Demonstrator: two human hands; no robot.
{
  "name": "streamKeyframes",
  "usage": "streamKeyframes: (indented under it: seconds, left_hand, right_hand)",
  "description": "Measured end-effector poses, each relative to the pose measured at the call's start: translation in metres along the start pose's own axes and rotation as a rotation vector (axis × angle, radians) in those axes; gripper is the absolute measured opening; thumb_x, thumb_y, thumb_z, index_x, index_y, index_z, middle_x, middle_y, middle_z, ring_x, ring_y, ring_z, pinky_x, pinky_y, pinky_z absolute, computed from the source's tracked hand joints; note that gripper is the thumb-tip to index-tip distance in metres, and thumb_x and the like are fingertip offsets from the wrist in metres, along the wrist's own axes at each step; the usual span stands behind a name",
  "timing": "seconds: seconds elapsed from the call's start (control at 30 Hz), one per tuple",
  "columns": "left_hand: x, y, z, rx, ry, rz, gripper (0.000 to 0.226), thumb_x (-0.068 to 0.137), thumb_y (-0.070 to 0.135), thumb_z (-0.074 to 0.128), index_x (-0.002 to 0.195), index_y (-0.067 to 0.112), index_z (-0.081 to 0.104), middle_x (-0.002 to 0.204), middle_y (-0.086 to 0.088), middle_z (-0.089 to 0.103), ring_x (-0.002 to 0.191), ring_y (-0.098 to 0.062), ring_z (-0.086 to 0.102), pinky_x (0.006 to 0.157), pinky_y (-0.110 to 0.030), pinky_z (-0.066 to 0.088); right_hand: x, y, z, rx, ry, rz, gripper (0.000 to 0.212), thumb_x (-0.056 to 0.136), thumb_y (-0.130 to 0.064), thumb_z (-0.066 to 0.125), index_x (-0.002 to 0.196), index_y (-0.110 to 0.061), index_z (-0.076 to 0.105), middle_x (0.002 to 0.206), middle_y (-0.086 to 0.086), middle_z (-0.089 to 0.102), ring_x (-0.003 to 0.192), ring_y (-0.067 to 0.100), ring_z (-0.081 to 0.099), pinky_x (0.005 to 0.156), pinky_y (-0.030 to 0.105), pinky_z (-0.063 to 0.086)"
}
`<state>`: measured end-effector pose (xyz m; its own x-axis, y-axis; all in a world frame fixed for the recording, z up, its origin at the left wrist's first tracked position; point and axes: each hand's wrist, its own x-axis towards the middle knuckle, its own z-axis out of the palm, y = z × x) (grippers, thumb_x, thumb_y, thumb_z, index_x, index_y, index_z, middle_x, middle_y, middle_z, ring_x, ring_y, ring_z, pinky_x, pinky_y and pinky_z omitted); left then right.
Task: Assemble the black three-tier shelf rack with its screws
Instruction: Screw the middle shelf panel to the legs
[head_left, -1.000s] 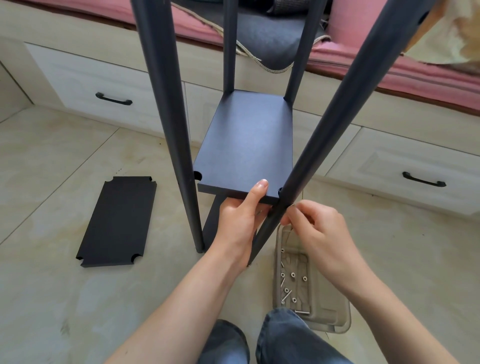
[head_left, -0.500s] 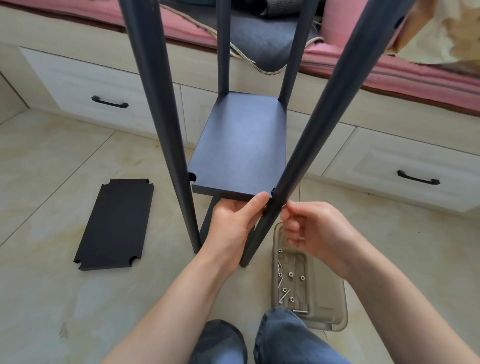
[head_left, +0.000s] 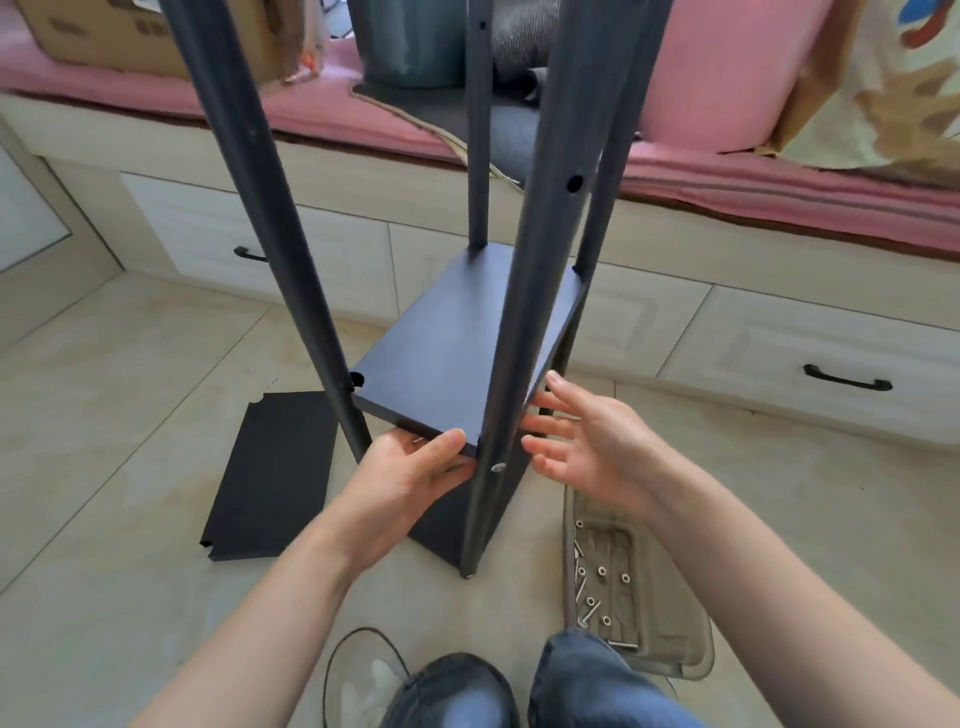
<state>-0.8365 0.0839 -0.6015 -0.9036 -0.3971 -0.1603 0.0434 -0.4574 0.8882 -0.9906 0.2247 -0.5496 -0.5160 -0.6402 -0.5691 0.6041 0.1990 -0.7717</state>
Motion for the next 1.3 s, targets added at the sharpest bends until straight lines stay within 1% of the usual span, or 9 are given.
streamKeyframes:
  seconds: [0.13,0.27,0.43,0.6,0.67,0.73,0.83,0.93,1.3]
  left_hand:
    - [-0.016,0.018,-0.031,0.016,-0.027,-0.058,0.031,0.09,0.029,0.077,0.116,0.012,0.074,0.125,-0.02,0.069,0.113,-0.033,0.069,0.094,-0.036,0.057]
    - [-0.036,0.03,-0.052,0.03,0.033,-0.124,0.036,0.084,0.03,0.084,0.114,0.013,0.074,0.121,-0.019,0.069,0.107,-0.031,0.07,0.092,-0.037,0.056]
    - [-0.061,0.028,-0.05,-0.058,0.137,-0.075,0.08,0.067,0.031,0.095,0.132,0.005,0.055,0.117,-0.021,0.069,0.103,-0.03,0.071,0.087,-0.036,0.058]
    - [-0.083,0.02,-0.034,0.126,0.181,0.02,0.13,0.067,0.022,0.096,0.151,0.059,0.004,0.134,-0.012,0.067,0.127,-0.024,0.062,0.104,-0.036,0.051]
    - [-0.083,0.023,-0.028,0.304,0.252,0.073,0.123,0.07,0.017,0.093,0.148,0.066,0.011,0.123,-0.006,0.073,0.113,-0.016,0.07,0.086,-0.024,0.055]
    - [-0.08,0.025,-0.025,0.391,0.279,0.123,0.103,0.067,0.016,0.088,0.152,0.042,0.036,0.109,-0.005,0.078,0.091,-0.009,0.073,0.07,-0.015,0.053]
    - [-0.077,0.026,-0.023,0.416,0.316,0.193,0.057,0.063,0.014,0.083,0.117,0.032,0.077,0.097,-0.002,0.08,0.078,-0.004,0.073,0.068,-0.013,0.054]
    - [-0.077,0.024,-0.022,0.422,0.302,0.234,0.05,0.064,0.009,0.079,0.1,0.043,0.08,0.096,0.001,0.08,0.084,-0.004,0.074,0.073,-0.014,0.055]
    - [-0.073,0.028,-0.027,0.419,0.305,0.24,0.056,0.071,-0.013,0.076,0.097,0.036,0.083,0.099,-0.002,0.079,0.088,-0.006,0.075,0.077,-0.014,0.056]
  right_hand:
    - [0.011,0.005,0.016,0.083,-0.064,0.033,0.045,0.09,-0.038,0.068,0.127,-0.013,0.06,0.125,0.017,0.064,0.108,0.03,0.066,0.077,0.032,0.053]
    - [0.016,0.012,0.036,0.284,-0.161,0.068,0.038,0.087,-0.024,0.072,0.12,-0.008,0.063,0.112,0.015,0.073,0.1,0.027,0.073,0.077,0.035,0.057]
    - [0.019,0.021,0.054,0.412,-0.375,0.039,0.041,0.088,-0.007,0.064,0.129,-0.003,0.058,0.125,0.014,0.068,0.114,0.03,0.067,0.091,0.044,0.056]
    - [0.02,0.024,0.057,0.495,-0.411,0.026,0.04,0.086,0.0,0.06,0.126,-0.003,0.059,0.125,0.014,0.068,0.114,0.03,0.066,0.084,0.04,0.06]
    - [0.02,0.024,0.057,0.5,-0.419,0.017,0.033,0.09,0.001,0.057,0.122,-0.004,0.061,0.125,0.015,0.068,0.114,0.03,0.066,0.082,0.04,0.06]
    - [0.019,0.023,0.057,0.504,-0.427,0.013,0.033,0.091,0.002,0.055,0.123,-0.004,0.061,0.125,0.015,0.068,0.115,0.03,0.065,0.083,0.039,0.06]
    - [0.021,0.023,0.057,0.528,-0.444,0.013,0.036,0.092,0.004,0.052,0.127,-0.003,0.059,0.125,0.016,0.068,0.111,0.03,0.068,0.081,0.039,0.06]
    - [0.022,0.029,0.053,0.516,-0.47,-0.029,0.038,0.09,0.004,0.055,0.127,-0.001,0.058,0.125,0.016,0.068,0.107,0.029,0.07,0.078,0.038,0.06]
    - [0.024,0.031,0.054,0.492,-0.459,-0.086,0.034,0.086,0.003,0.059,0.12,-0.006,0.061,0.12,0.014,0.07,0.106,0.029,0.07,0.075,0.037,0.06]
